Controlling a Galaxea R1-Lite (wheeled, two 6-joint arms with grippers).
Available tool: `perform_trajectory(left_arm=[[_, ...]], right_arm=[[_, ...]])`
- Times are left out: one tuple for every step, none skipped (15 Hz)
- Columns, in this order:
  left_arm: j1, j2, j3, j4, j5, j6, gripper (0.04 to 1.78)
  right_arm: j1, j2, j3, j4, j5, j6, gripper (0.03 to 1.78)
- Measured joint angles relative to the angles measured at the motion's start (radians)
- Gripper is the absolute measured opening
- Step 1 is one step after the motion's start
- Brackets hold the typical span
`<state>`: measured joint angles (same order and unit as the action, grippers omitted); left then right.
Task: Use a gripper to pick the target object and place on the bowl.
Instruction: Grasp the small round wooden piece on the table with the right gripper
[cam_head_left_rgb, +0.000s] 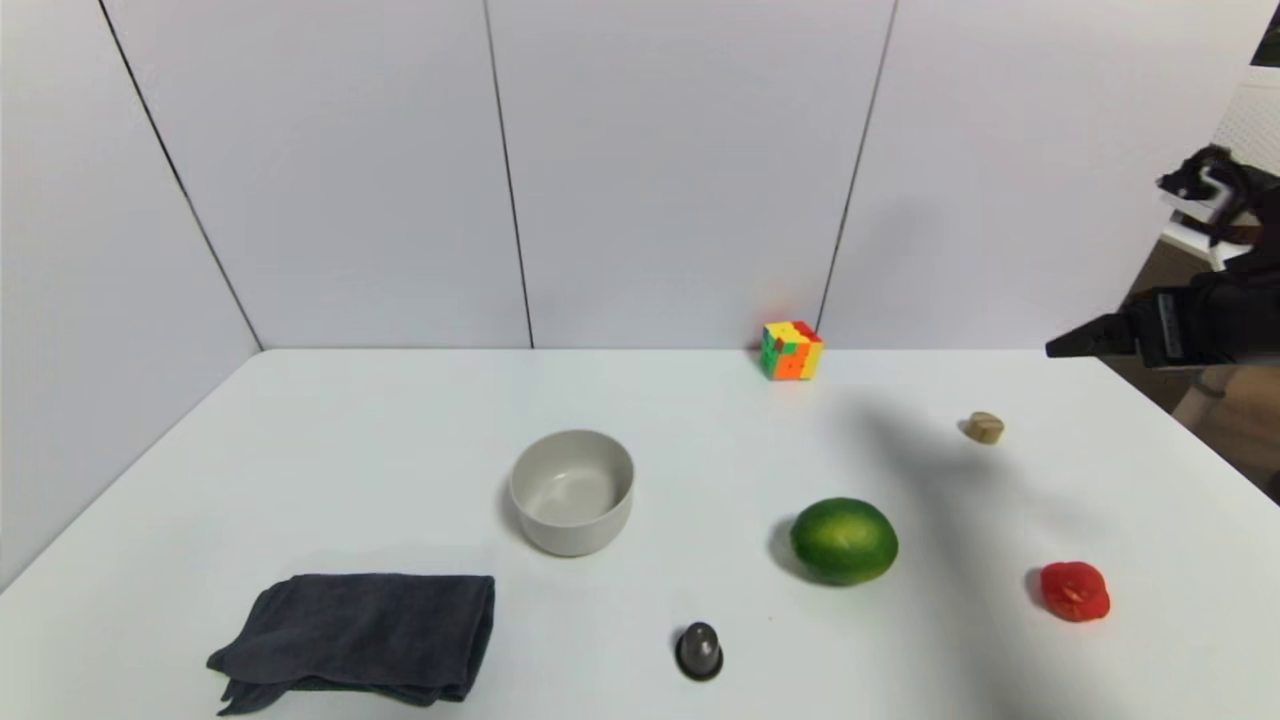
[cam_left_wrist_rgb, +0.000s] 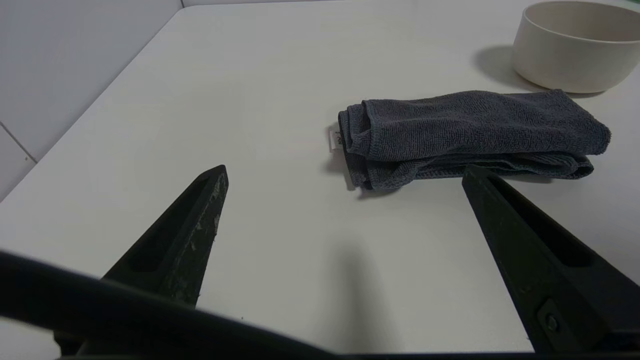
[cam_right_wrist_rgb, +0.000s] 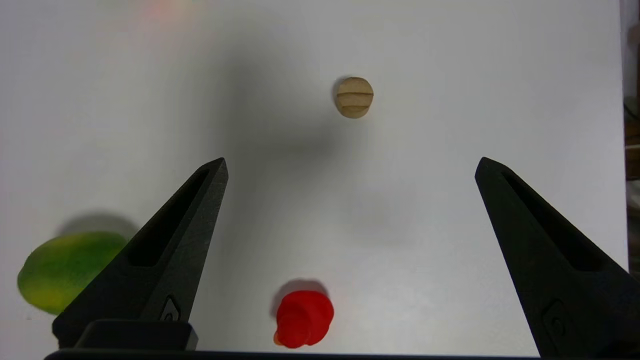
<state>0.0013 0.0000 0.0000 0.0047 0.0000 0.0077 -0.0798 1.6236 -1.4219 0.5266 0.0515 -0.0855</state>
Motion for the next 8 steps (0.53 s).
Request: perform_trajectory(left_arm=[[0.0,0.0,0.0,0.0,0.0,0.0,1.69],[0.0,0.0,0.0,0.0,0.0,0.0,1.69],[0.0,0.0,0.0,0.0,0.0,0.0,1.69],[0.0,0.0,0.0,0.0,0.0,0.0,1.69],[0.0,0.0,0.0,0.0,0.0,0.0,1.69],[0.0,0.0,0.0,0.0,0.0,0.0,1.69],[0.0,0.0,0.0,0.0,0.0,0.0,1.69],[0.0,0.0,0.0,0.0,0.0,0.0,1.69]], right_arm=[[-0.005,0.061,-0.074,0.056,-0.001,-0.001,1.71],[-0.008,0.117,-0.14,0.11,-0.002,-0.003,1.71],[-0.01,0.175,-0.203,0.169,-0.003,-0.007,1.71],[-0.011,0.22,-0.247,0.213,-0.003,-0.01,1.71],[-0.01,0.26,-0.284,0.248,-0.003,-0.01,1.71],[-0.008,0.297,-0.317,0.274,-0.004,-0.01,1.71],[-0.005,0.334,-0.35,0.288,-0.004,-0.01,1.71],[-0.004,0.372,-0.385,0.294,-0.004,-0.01,1.71]])
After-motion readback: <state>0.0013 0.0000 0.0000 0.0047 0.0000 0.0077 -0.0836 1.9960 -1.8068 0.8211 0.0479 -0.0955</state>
